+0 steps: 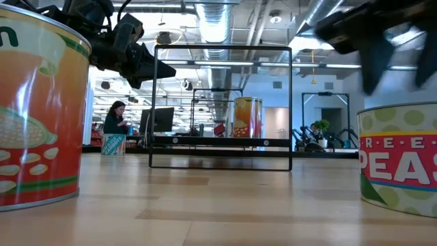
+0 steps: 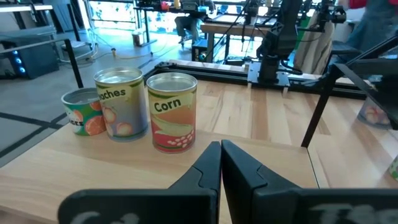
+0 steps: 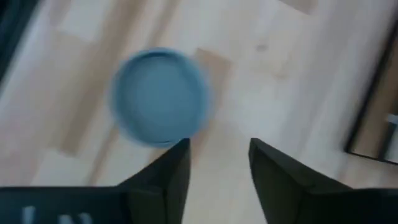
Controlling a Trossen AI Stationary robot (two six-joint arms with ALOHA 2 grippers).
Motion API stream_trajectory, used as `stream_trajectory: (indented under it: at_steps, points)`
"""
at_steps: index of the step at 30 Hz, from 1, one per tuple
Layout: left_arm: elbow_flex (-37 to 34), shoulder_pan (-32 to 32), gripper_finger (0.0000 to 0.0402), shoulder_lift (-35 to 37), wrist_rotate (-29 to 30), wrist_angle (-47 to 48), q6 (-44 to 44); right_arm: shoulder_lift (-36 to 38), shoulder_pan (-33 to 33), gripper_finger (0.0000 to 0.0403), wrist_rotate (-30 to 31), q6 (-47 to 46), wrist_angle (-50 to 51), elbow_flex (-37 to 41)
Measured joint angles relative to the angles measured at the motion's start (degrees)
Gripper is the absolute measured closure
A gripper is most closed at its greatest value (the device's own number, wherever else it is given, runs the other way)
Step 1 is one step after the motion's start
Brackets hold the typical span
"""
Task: Pick and place cans onto a shelf
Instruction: Put the small green can on the shelf
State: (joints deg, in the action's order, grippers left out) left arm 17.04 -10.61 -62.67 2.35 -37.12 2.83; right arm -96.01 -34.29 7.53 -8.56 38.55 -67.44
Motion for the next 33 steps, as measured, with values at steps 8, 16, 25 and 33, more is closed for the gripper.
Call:
stream_trajectory:
  at_steps: [8,16,25,33]
  points:
    - [0.0,0.0,0.0401,0.0,0.0,0.0,0.0,0.0,-4.5,0.0179,0.2,-0.2,-2.0,-0.4]
    - [0.0,0.0,0.0401,0.0,0.0,0.1,0.1,-5.2,-5.8,0.0196,0.5,4.5,-4.1,-1.4]
    - [0.0,0.0,0.0401,0.0,0.0,0.1,0.3,-7.4,-5.3,0.0259,0.6,5.0,-1.4,-3.8]
    - [0.0,0.0,0.0401,0.0,0.0,0.1,0.8,-7.4,-3.7,0.0363,-1.6,3.0,-1.8,-3.8]
